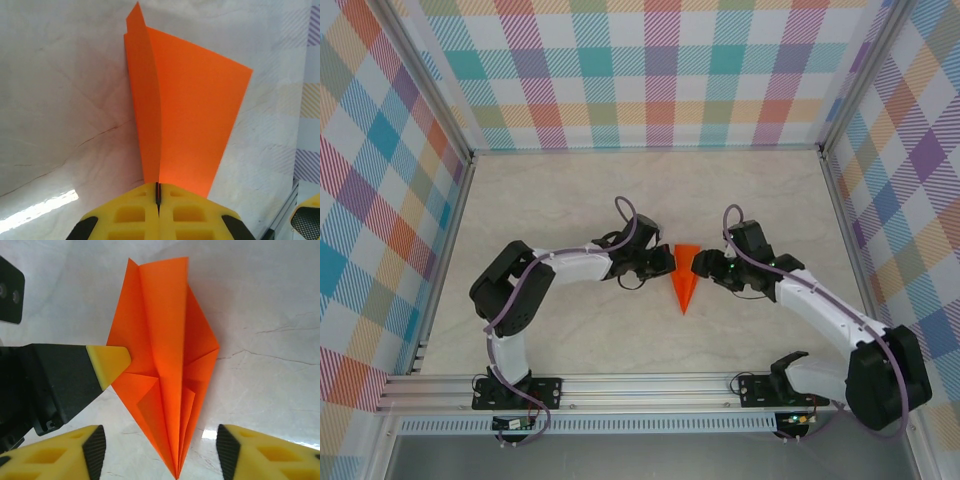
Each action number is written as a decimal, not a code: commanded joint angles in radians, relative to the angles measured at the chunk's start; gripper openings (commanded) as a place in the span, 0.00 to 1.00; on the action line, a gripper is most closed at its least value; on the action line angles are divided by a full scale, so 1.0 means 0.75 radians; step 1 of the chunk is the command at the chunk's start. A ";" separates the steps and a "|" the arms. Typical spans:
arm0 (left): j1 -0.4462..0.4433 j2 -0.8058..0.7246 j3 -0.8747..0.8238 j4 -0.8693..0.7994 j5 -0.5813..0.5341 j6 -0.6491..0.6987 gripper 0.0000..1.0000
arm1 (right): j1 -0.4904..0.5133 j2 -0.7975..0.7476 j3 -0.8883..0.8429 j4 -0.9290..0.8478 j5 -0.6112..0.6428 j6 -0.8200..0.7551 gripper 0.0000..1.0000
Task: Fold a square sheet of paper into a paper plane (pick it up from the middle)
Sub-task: Turn over a paper plane at the center of the table.
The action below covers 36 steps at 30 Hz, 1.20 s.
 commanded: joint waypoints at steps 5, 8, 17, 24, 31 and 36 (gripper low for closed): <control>0.030 0.011 -0.095 0.131 0.005 -0.011 0.00 | 0.062 0.197 0.118 0.029 -0.036 -0.030 0.44; 0.031 0.006 -0.118 0.126 -0.024 -0.011 0.00 | 0.094 0.267 0.146 0.036 -0.036 -0.033 0.41; 0.035 -0.004 -0.153 0.114 -0.086 -0.025 0.00 | 0.158 0.440 0.233 -0.013 0.043 -0.045 0.41; 0.039 -0.012 -0.171 0.129 -0.077 -0.022 0.00 | 0.181 0.520 0.266 -0.028 0.052 -0.071 0.43; 0.041 -0.013 -0.172 0.123 -0.077 -0.019 0.00 | 0.216 0.543 0.280 -0.019 0.015 -0.114 0.41; 0.041 -0.013 -0.174 0.111 -0.083 -0.014 0.00 | 0.223 0.512 0.283 -0.052 0.096 -0.084 0.44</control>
